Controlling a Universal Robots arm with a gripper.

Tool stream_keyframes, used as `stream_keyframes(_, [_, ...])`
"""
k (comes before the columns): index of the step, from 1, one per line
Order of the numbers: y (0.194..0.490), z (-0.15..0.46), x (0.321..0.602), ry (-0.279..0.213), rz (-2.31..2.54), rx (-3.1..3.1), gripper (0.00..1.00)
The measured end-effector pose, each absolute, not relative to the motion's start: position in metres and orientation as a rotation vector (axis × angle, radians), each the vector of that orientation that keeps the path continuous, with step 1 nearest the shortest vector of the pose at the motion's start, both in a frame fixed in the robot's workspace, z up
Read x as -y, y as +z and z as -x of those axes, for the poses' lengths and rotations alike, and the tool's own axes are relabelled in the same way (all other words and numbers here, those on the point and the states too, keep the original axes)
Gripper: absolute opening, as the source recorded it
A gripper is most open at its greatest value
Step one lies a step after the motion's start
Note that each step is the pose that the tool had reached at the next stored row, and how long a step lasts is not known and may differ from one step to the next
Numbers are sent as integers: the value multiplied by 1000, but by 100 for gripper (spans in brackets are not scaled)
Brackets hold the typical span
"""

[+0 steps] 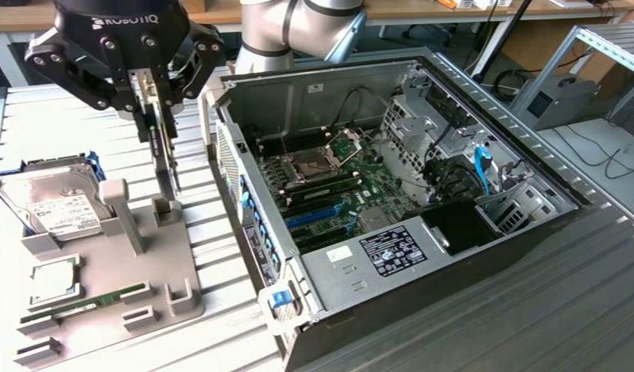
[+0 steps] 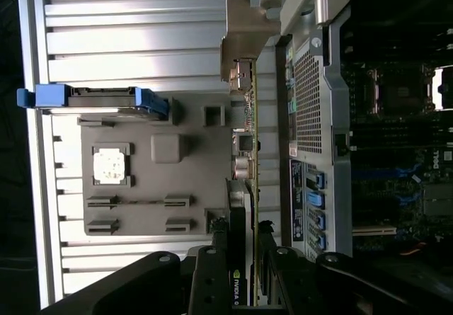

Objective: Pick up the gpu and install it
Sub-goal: 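Pick up the gpu and move the gpu toward the slot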

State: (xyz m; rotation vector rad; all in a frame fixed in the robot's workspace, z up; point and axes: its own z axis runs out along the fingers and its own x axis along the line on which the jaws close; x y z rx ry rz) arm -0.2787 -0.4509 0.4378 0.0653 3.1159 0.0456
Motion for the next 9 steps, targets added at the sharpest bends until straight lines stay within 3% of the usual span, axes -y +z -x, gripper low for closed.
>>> stream_keyframes(9, [438,259,451,46,-65,-3116,27])
